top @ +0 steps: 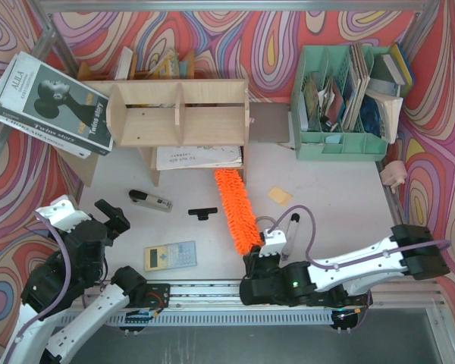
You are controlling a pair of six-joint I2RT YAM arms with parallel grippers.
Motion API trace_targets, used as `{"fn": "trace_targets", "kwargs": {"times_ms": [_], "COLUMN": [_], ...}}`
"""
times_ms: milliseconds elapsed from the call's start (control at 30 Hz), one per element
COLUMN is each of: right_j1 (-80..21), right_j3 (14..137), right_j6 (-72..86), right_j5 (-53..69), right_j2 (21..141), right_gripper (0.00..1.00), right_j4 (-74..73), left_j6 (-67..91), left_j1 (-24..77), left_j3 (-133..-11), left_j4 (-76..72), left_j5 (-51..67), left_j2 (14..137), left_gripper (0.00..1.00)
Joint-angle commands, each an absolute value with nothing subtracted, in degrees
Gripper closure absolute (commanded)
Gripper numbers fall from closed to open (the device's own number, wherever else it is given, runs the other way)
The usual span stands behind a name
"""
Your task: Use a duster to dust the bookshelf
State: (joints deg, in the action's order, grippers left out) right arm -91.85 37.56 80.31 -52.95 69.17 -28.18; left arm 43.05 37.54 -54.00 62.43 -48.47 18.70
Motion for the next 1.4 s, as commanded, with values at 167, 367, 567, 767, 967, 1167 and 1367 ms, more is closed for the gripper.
{"fn": "trace_targets", "kwargs": {"times_ms": [167,367,567,767,967,1167,1367], "right_j1": [-90.3,-88.59,-87.87,-87.03,-87.1,-87.1,-87.11], "right_j3": [39.91,40.3,43.14,40.65,38.07,38.74,38.97], "right_j6": [55.25,40.11,39.13,62.63,85.43,69.75,48.09], "right_j5": [-53.69,-45.07,-44.57,-56.77,-62.5,-59.16,-50.57], "right_j2": [78.55,83.65,87.96,80.91,76.22,78.69,82.32], "right_gripper": [1.0,1.0,1.0,1.0,1.0,1.0,1.0], "right_j4": [3.68,20.07,20.5,-0.67,-20.0,-5.85,13.75], "left_j6": [42.46,42.23,42.2,42.17,42.12,41.93,42.03], "left_j1": [37.86,37.81,37.85,37.83,37.83,37.88,37.82], "left_j3": [-53.84,-53.7,-53.82,-53.9,-54.01,-54.1,-54.13], "left_j4": [62.07,61.93,61.98,62.14,62.15,62.14,62.11], "left_j5": [-48.8,-48.52,-48.68,-48.87,-48.82,-48.62,-48.68], "left_j2": [18.69,18.98,19.49,20.81,21.61,22.57,22.08], "left_gripper": [0.02,0.02,0.02,0.02,0.02,0.02,0.02]}}
